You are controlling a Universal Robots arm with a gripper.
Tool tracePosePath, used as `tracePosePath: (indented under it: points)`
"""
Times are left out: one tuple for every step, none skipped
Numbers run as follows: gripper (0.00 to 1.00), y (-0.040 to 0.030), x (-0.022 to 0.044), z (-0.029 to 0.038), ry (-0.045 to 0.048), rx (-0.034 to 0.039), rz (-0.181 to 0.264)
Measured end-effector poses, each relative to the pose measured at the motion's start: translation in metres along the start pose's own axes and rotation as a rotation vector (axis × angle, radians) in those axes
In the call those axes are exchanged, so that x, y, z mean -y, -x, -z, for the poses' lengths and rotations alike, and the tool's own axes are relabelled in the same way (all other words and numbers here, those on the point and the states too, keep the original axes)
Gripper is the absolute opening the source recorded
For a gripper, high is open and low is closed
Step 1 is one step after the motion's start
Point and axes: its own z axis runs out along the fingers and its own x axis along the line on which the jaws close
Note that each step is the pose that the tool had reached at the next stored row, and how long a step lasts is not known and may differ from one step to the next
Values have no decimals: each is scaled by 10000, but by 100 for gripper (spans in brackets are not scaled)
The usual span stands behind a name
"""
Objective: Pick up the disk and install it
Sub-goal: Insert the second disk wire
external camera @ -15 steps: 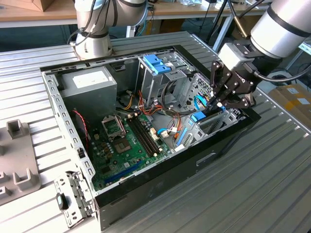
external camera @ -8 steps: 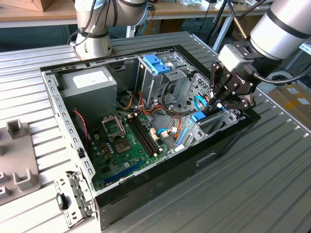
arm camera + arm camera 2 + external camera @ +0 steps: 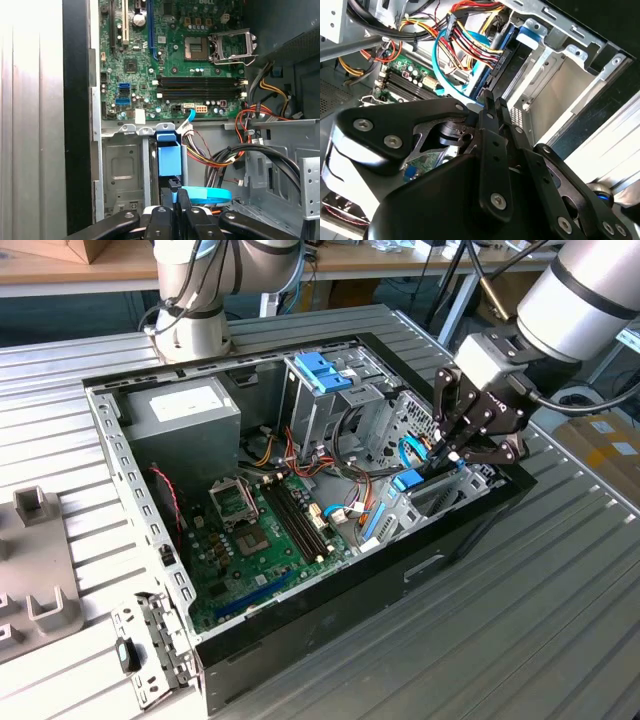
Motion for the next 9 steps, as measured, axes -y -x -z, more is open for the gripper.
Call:
tracePosePath:
  points:
    - [16,13,11,-2,1,-1,2]
    - [16,28,21,-6,1,0,2]
    - [16,47,28,-9,1,0,2]
    - [16,57,31,-11,1,0,4]
    - [16,63,35,-15,4,0,32]
    - [16,63,41,-18,14,-7,108]
    - [16,63,45,-20,21,-11,180]
    - [16,63,49,-22,29,-15,250]
    - [16,64,56,-24,35,-17,310]
